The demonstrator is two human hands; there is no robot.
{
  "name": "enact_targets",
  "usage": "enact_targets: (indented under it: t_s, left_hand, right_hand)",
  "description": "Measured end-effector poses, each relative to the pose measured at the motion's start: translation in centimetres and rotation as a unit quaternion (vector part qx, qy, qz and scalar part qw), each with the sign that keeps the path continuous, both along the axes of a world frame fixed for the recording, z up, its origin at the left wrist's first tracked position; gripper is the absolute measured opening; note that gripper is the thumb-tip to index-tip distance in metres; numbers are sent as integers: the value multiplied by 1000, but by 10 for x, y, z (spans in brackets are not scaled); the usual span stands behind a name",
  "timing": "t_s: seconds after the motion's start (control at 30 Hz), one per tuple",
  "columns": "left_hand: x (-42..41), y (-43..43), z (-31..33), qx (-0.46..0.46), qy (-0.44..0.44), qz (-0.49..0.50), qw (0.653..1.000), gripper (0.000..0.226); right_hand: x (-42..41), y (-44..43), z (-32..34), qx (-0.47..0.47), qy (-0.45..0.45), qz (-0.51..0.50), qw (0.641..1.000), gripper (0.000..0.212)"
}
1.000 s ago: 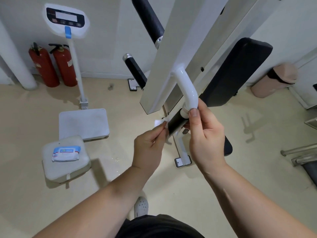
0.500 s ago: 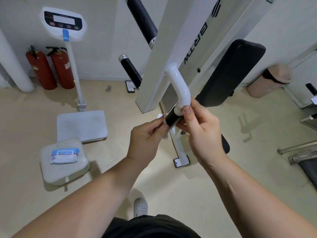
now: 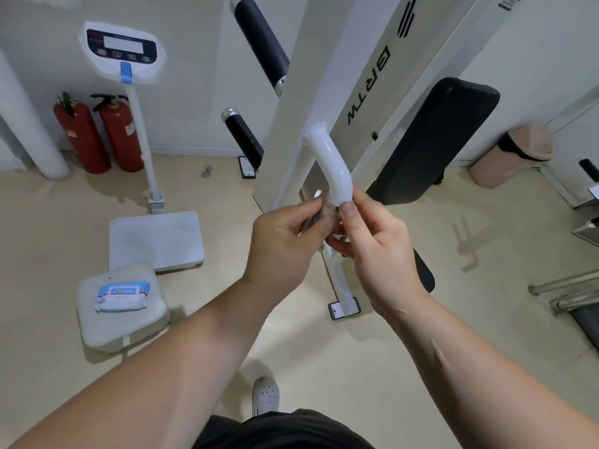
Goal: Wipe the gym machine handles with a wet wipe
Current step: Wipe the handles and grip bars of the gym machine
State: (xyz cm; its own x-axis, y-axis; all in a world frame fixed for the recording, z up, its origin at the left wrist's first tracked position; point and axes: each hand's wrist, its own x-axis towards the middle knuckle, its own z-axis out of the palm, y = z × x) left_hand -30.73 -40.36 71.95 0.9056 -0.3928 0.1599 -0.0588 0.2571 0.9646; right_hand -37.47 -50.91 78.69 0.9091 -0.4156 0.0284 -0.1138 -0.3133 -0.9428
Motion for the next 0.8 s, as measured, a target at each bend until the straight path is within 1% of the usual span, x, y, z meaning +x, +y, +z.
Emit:
enact_targets:
  t_s: [0.03, 0.13, 0.3, 0.33, 0.4, 0.43, 0.5, 0.53, 0.57, 0.6, 0.67, 0.7, 0.73, 0.8]
  left_hand:
    - [3, -2, 2, -2, -15, -1, 1000, 14]
    - [3, -3, -12, 2, -1, 8, 1000, 30]
    - [-7, 3, -52, 67, 34, 15, 997, 31]
    - [-5, 4, -58, 95, 37, 9, 995, 29]
    - [-2, 4, -64, 145, 31, -7, 989, 18]
    - [-1, 2, -59, 147, 31, -13, 989, 17]
    - [0, -7, -39, 101, 32, -18, 994, 16]
    - [1, -12, -28, 77, 23, -18, 997, 10]
    - [2, -16, -19, 65, 8, -13, 998, 9]
    - [2, -18, -15, 58, -6, -8, 998, 13]
    - [0, -16, -21, 65, -5, -1, 998, 20]
    - [-1, -13, -30, 75, 6, 5, 997, 22]
    - [-4, -10, -41, 90, 18, 10, 996, 21]
    - [-10, -5, -55, 143, 32, 33, 989, 11]
  right_hand:
    - [0, -1, 0, 3, 2, 6, 1000, 33]
    - [0, -1, 4, 16, 0, 20, 1000, 31]
    - [-2, -2, 6, 7, -6, 25, 1000, 29]
    - [-2, -2, 6, 8, -6, 22, 1000, 29]
    - [-3, -3, 6, 8, -7, 5, 1000, 31]
    - [-3, -4, 7, 7, -10, -5, 1000, 33]
    - [-3, -7, 8, 8, -15, -13, 1000, 34]
    - [-3, -9, 9, 14, -16, -10, 1000, 31]
    - [-3, -11, 9, 22, -14, -6, 1000, 29]
    - [-2, -13, 9, 26, -7, -2, 1000, 31]
    - [-2, -16, 9, 21, 10, 9, 1000, 35]
    - [-1, -17, 9, 12, 12, 18, 1000, 33]
    - [-1, -18, 10, 0, 12, 27, 1000, 30]
    - [2, -20, 10, -29, 4, 45, 999, 24]
